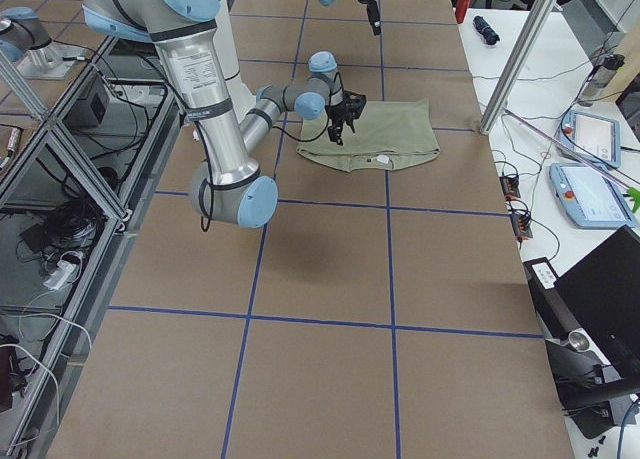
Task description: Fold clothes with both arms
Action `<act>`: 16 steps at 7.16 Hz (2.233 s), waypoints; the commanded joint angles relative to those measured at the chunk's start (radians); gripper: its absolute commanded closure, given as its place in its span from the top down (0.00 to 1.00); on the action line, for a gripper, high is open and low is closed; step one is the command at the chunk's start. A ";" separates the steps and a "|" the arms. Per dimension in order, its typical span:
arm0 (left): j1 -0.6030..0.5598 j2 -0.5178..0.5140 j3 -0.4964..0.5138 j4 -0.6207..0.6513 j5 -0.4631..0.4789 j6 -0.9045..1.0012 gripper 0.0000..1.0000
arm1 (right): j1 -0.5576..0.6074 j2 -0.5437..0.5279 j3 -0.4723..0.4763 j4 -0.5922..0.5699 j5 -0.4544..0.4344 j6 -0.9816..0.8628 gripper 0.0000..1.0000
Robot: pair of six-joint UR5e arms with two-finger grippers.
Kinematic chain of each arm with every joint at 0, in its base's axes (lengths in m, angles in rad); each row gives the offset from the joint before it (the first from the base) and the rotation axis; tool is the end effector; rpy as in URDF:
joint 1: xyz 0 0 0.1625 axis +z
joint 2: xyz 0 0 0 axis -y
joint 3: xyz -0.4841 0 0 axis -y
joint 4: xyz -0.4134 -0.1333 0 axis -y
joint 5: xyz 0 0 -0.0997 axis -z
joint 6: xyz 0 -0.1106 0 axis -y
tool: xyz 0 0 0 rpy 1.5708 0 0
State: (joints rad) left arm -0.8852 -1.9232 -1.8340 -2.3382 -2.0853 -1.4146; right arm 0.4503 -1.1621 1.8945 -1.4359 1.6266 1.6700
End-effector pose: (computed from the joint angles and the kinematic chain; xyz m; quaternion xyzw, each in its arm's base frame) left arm 0.3301 -0.5281 0.2982 0.1368 0.6325 -0.1140 0.7538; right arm -0.5285 -0.3967 0.3257 0.0484 -0.4180 0.2348 0.8762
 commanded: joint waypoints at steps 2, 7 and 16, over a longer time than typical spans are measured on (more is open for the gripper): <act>-0.001 0.053 -0.046 0.020 -0.015 0.002 0.72 | -0.178 -0.057 0.083 -0.106 -0.137 0.330 1.00; -0.001 0.055 -0.051 0.020 -0.016 0.000 0.72 | -0.222 -0.073 0.048 -0.100 -0.156 0.373 0.77; -0.014 0.056 -0.062 0.020 -0.016 -0.001 0.72 | -0.223 -0.084 0.046 -0.104 -0.155 0.396 0.32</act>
State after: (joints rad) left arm -0.8970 -1.8670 -1.8959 -2.3184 -2.1016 -1.4159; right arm 0.2284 -1.2471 1.9424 -1.5400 1.4699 2.0657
